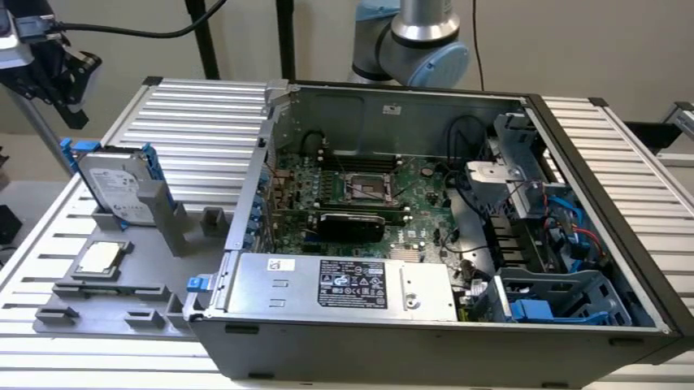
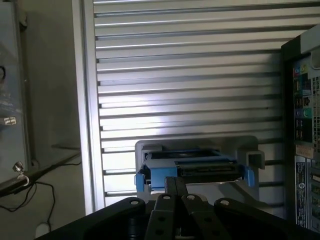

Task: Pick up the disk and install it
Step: 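Reach for the disk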

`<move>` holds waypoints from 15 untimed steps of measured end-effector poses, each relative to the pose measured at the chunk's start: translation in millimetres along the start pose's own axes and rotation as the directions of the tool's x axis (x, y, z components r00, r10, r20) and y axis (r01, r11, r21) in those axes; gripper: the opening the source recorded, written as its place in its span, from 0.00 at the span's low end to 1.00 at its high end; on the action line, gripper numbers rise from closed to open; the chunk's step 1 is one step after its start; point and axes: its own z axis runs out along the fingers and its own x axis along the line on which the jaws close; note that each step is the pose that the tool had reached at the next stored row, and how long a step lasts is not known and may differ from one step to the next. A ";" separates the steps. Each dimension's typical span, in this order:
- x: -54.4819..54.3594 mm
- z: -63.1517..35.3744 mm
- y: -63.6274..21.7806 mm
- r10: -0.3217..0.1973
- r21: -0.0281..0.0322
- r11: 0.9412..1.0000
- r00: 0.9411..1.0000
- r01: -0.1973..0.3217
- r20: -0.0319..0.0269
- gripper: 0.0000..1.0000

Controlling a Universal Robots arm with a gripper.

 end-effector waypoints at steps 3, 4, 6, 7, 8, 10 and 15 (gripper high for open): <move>0.0 0.9 0.0 -0.043 0.001 0.999 0.999 0.043 -0.008 0.00; 0.0 1.2 -0.1 -0.059 0.001 0.998 0.998 0.059 -0.012 0.00; 0.1 2.0 -0.1 -0.094 0.001 0.996 0.995 0.094 -0.017 0.00; 0.1 2.3 -0.1 -0.112 0.000 0.994 0.993 0.112 -0.019 0.00; 0.0 2.6 -0.1 -0.129 0.000 0.992 0.991 0.129 -0.021 0.00; 0.1 3.0 -0.1 -0.165 -0.001 0.986 0.986 0.165 -0.023 0.00; 0.1 4.1 -0.2 -0.254 -0.003 0.967 0.967 0.254 -0.026 0.00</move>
